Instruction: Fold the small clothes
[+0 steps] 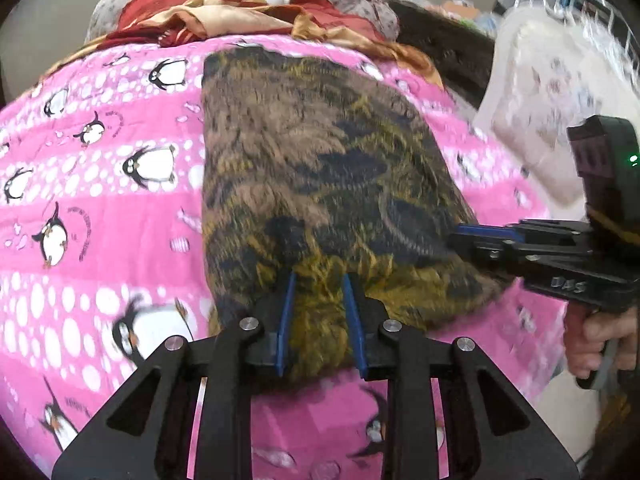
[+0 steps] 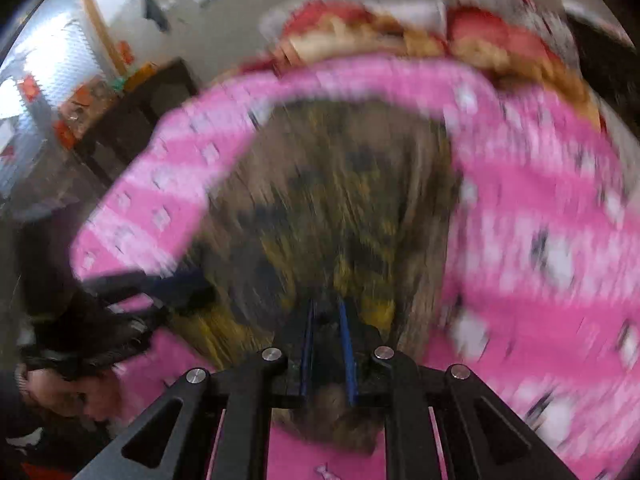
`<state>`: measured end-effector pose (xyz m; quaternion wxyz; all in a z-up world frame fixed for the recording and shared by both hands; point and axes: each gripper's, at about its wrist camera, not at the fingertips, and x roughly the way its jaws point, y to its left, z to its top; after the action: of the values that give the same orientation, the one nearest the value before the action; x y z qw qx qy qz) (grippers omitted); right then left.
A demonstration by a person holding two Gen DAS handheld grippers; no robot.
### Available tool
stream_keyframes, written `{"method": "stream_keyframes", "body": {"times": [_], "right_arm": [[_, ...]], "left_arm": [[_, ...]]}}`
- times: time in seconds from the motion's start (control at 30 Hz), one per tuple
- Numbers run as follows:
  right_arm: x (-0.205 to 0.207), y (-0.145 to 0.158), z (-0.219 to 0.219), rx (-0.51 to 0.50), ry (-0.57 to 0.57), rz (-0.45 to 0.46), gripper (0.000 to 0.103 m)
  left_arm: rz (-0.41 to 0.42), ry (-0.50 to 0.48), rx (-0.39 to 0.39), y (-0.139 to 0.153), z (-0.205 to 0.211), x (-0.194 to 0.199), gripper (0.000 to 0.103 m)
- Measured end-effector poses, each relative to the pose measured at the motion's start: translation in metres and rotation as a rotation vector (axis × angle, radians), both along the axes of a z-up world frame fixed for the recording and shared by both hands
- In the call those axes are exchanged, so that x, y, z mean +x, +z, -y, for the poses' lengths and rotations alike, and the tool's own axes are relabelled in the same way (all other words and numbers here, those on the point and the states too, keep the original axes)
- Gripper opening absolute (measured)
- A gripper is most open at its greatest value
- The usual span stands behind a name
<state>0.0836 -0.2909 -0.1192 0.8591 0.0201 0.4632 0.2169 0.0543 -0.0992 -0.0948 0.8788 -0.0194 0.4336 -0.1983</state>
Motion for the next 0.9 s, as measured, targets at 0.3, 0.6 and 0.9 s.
{"method": "stream_keyframes", "body": {"times": [0.3, 0.6, 0.9], "right_arm": [[0.031, 0.052, 0.016, 0.005, -0.073, 0.048, 0.025], [0.169, 0.041, -0.016, -0.039, -0.321, 0.054, 0.036], [0.195, -0.006, 0.004, 0.114, -0.340, -0.022, 0.045]], "left_arm": [[0.076, 0.054, -0.056, 0.064, 0.007, 0.068, 0.025], [-0.085, 0.283, -0.009, 0.018, 0.010, 0.190, 0.025], [-0.003, 0.286, 0.025, 0.003, 0.014, 0.182, 0.026]]}}
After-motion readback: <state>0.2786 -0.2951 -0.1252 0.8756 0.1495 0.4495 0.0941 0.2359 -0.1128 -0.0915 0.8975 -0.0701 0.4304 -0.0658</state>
